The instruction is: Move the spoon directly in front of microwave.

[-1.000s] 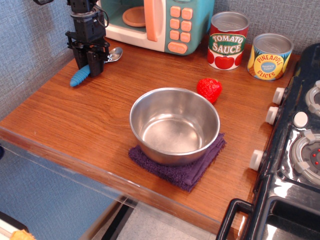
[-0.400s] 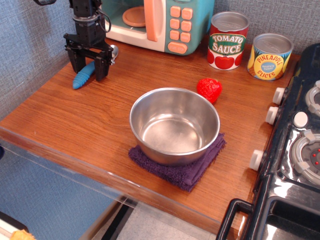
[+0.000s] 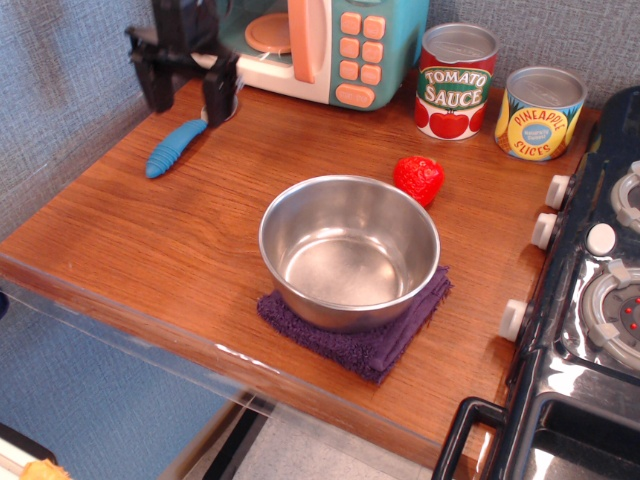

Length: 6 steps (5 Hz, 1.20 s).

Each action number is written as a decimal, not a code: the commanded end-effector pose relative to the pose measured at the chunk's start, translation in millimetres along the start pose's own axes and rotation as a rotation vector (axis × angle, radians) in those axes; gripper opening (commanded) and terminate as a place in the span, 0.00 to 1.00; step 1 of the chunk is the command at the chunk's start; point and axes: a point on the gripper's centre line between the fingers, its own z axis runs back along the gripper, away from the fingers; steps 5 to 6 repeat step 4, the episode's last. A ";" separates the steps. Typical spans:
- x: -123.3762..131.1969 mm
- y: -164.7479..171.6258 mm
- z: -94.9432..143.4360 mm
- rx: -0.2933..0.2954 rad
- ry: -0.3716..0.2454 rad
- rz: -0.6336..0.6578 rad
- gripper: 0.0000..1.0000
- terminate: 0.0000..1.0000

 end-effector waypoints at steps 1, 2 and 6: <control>-7.2 -21.0 35.5 -0.005 -0.086 -0.017 1.00 0.00; -10.0 -32.6 37.0 -0.012 -0.103 -0.069 1.00 0.00; -10.0 -32.6 37.0 -0.012 -0.103 -0.069 1.00 1.00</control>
